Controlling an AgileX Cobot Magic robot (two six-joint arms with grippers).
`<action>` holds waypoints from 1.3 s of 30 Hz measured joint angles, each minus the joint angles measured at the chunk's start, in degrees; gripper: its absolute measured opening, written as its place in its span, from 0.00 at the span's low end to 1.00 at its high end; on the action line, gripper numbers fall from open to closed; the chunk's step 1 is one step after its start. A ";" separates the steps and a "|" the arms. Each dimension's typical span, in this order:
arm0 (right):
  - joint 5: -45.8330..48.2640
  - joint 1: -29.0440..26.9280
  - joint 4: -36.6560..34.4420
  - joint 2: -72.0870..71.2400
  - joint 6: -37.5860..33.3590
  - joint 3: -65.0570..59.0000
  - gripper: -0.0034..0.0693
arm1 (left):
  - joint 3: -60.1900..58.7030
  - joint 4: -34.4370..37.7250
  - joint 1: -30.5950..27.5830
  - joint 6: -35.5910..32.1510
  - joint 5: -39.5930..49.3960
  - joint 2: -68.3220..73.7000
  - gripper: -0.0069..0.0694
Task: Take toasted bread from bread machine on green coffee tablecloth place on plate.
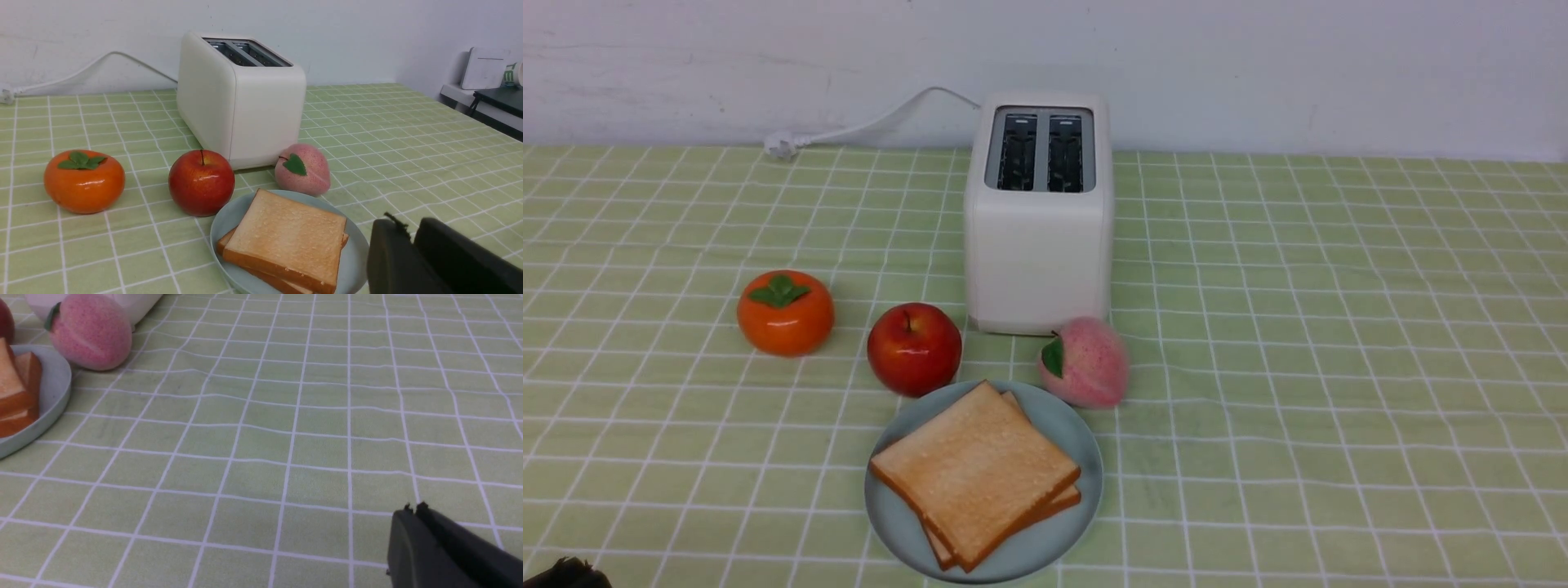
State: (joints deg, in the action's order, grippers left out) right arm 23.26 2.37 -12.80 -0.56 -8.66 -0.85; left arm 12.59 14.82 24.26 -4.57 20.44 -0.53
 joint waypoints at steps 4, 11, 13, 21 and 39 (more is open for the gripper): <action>0.00 0.00 0.00 0.00 0.05 0.00 0.03 | 0.00 0.00 0.00 0.00 0.00 0.00 0.21; 0.00 0.00 0.00 0.00 0.05 0.00 0.04 | 0.00 0.00 0.00 0.00 0.00 0.00 0.21; 0.00 0.00 0.00 0.00 0.05 0.00 0.04 | 0.00 0.00 0.00 0.00 0.00 0.00 0.22; 0.00 0.00 0.00 0.00 0.05 0.00 0.04 | -4.85 -3.25 -5.22 2.14 -7.81 -0.06 0.13; 0.00 0.00 -0.06 -0.02 0.05 0.00 0.06 | -14.30 -5.13 -19.50 12.89 1.55 -0.06 0.07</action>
State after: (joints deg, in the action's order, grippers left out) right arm 23.26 2.37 -12.85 -0.58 -8.61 -0.85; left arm -1.72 9.68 4.76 8.32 21.98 -0.59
